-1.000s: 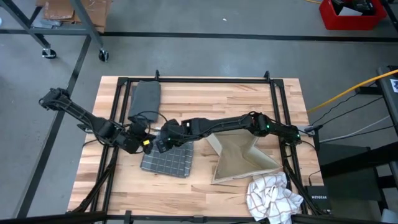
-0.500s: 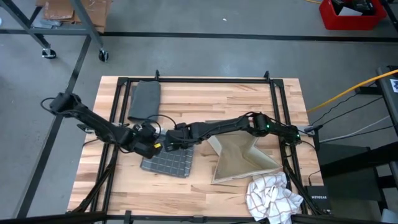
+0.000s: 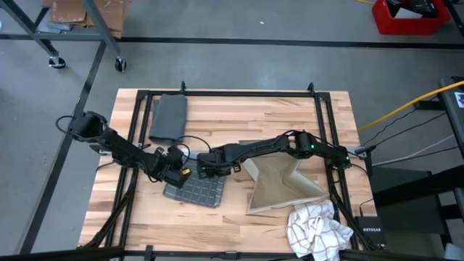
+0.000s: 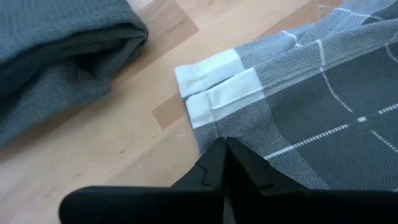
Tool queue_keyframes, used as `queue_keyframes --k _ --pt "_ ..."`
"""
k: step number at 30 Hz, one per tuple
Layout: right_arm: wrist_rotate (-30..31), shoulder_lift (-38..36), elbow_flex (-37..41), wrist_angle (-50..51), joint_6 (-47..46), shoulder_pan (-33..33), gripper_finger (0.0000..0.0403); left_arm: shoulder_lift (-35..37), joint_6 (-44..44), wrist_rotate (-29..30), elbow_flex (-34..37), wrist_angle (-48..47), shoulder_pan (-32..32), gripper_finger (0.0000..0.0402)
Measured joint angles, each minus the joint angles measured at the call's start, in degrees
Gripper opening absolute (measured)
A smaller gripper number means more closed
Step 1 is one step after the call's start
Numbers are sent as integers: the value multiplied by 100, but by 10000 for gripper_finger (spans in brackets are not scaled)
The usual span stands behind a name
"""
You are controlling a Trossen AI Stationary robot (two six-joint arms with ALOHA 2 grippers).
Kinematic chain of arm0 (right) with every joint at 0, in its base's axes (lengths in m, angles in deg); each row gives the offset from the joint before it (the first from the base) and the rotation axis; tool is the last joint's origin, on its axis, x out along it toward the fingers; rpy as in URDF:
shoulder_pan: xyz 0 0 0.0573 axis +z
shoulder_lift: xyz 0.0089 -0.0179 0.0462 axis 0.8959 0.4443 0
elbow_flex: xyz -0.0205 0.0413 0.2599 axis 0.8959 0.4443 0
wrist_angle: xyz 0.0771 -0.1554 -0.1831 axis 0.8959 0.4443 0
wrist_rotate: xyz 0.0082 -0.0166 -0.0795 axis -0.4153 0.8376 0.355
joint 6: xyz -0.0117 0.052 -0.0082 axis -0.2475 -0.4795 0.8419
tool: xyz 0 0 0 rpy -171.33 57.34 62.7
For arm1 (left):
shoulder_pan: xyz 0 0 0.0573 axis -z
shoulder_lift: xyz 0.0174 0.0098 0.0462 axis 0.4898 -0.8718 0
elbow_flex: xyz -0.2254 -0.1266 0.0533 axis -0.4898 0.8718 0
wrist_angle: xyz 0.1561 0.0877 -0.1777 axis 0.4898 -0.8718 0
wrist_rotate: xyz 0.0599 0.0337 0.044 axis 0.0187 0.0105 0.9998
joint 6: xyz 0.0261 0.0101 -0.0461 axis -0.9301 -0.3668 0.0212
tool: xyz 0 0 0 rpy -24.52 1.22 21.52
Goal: Fold towel
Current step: Fold the gray patterned towel
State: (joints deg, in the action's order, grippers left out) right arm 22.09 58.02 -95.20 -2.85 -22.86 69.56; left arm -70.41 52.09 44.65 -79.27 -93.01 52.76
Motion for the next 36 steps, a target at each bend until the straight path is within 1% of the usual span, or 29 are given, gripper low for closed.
queue_keyframes --k 2,4,6,8,15,19,22,25,27,31,33,36 --pt "-19 2 -41 -71 212 4 170 226 0 205 8 -91 95 2" --pt "163 14 -183 -75 358 10 170 530 -146 343 -13 -187 137 3" --pt "408 15 -369 -86 504 11 170 831 -363 386 -25 -268 165 5" --pt "528 13 -587 -101 775 11 170 1149 -570 388 -25 -316 214 5" --pt "559 7 -1402 -116 2007 9 170 2510 -1024 330 -104 -261 423 5" --pt "560 0 -1623 -160 2587 9 170 3236 -1395 313 -133 -222 477 5" --pt "562 0 -1675 -182 2804 9 170 3645 -1411 265 -134 -232 480 5" --pt "562 0 -1679 -193 2885 4 170 3891 -1072 169 -134 -235 477 5" --pt "562 0 -1679 -197 3083 3 170 3971 -1019 90 -134 -240 475 5" --pt "540 0 -1679 -237 3846 -40 170 3957 -1120 42 -134 -239 475 5" --pt "329 0 -1679 -275 4240 -83 170 3916 -1109 42 -134 -252 475 6" --pt "-253 0 -1679 -262 4657 -214 170 3838 -929 39 -134 -277 459 6"
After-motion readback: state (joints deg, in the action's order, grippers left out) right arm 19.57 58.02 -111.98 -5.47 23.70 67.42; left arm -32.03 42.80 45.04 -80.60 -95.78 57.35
